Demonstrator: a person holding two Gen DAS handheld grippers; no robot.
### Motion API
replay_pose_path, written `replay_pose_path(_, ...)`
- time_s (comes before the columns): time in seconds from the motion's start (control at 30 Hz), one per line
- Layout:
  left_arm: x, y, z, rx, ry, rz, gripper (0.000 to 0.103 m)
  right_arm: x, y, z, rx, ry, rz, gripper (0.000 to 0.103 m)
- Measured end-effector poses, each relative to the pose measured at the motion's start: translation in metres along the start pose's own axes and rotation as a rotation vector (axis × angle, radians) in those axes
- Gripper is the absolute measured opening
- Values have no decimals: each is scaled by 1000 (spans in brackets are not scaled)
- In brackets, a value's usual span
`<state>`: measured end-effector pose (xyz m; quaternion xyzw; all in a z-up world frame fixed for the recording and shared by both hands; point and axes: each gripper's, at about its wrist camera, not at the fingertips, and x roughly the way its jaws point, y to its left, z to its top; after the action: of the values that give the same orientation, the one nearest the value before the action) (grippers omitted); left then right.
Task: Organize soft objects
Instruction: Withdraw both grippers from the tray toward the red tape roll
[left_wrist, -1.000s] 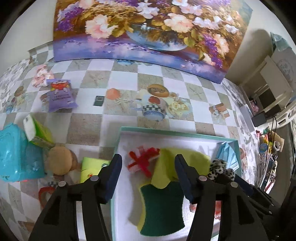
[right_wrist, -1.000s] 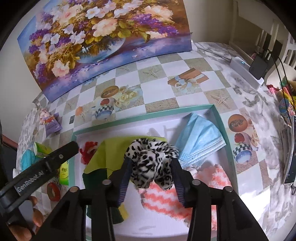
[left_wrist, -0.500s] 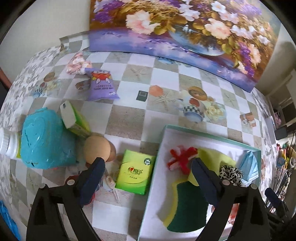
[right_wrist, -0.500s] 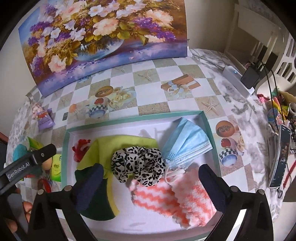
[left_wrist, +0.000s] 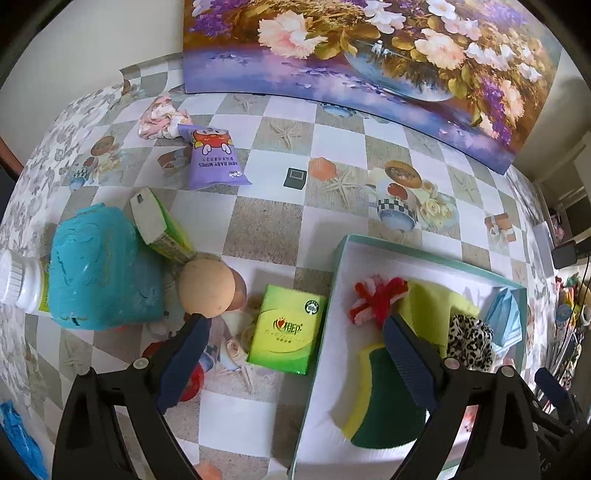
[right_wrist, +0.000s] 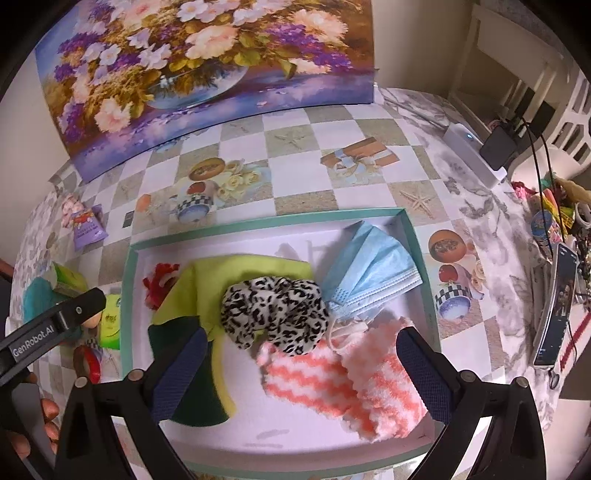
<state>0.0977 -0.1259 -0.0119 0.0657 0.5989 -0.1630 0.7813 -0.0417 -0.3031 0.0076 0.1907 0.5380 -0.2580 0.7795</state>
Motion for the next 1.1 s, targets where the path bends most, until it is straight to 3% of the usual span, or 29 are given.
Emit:
replay_pose_path(0.47, -23, 30, -22, -61, -9, -15, 95, -24, 35, -18, -112, -34, -19, 103)
replay_pose_path(0.83, -55, 57, -37, -97, -79, -27, 95, -31, 64, -35, -195, -41, -16, 103)
replay_pose_path(1.1, -47, 88, -46, -181, -49, -30, 95, -25, 97, -43, -233, -15, 20, 103)
